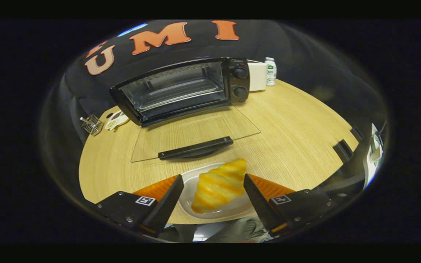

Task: Open the toaster oven, put the food inside, and close the toaster oven door.

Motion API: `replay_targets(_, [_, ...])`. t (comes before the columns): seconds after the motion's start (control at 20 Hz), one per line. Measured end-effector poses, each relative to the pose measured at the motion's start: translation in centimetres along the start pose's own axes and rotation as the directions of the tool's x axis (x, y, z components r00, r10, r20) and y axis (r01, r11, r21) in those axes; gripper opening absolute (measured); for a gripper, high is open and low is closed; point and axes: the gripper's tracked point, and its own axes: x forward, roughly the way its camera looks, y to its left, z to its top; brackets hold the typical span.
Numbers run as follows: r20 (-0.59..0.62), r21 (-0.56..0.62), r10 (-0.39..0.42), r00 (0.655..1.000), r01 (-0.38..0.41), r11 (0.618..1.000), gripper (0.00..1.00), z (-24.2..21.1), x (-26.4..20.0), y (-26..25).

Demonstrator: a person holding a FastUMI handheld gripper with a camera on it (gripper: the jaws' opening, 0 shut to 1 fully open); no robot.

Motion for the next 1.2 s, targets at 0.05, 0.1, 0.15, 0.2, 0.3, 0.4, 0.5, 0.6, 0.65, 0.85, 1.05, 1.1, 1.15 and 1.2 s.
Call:
replay_targets(0.05, [0.000, 0.018, -0.018, 1.000, 0.018, 1.000, 0.98, -0.5, -0.3, -0.2])
replay_targets(0.1, [-0.003, 0.042, -0.038, 0.999, 0.038, 0.998, 0.99, -1.0, -0.4, -0.6])
replay_targets(0.15, [-0.012, 0.069, -0.051, 0.999, 0.052, 0.996, 0.99, -1.5, -0.5, -0.7])
replay_targets(0.2, [-0.032, 0.092, -0.060, 0.998, 0.063, 0.994, 0.99, -2.2, -0.6, -0.7])
replay_targets(0.3, [-0.046, 0.112, -0.069, 0.997, 0.074, 0.991, 0.99, -2.8, -0.7, -0.8])
replay_targets(0.4, [-0.059, 0.106, -0.066, 0.996, 0.072, 0.992, 0.99, -3.3, -0.6, -0.4])
replay_targets(0.5, [-0.077, 0.094, -0.053, 0.996, 0.061, 0.994, 0.99, -4.0, -0.1, 0.4])
replay_targets(0.6, [-0.111, 0.089, -0.058, 0.992, 0.068, 0.994, 1.00, -5.1, 0.6, 0.7])
replay_targets(0.65, [-0.127, 0.098, -0.060, 0.990, 0.073, 0.992, 1.00, -5.7, 0.8, 0.8])
replay_targets(0.85, [-0.131, 0.074, -0.074, 0.989, 0.084, 0.994, 0.98, -5.7, 1.6, 0.3])
replay_targets(1.05, [-0.146, 0.091, -0.056, 0.988, 0.069, 0.993, 0.78, -5.7, 1.9, 0.3])
replay_targets(1.1, [-0.154, 0.103, -0.048, 0.987, 0.064, 0.993, 0.73, -5.9, 1.8, 0.3])
replay_targets(1.15, [-0.155, 0.133, -0.041, 0.987, 0.062, 0.989, 0.67, -5.8, 1.6, 0.3])
replay_targets(1.2, [-0.150, 0.165, -0.035, 0.988, 0.060, 0.985, 0.58, -5.6, 1.4, 0.2])
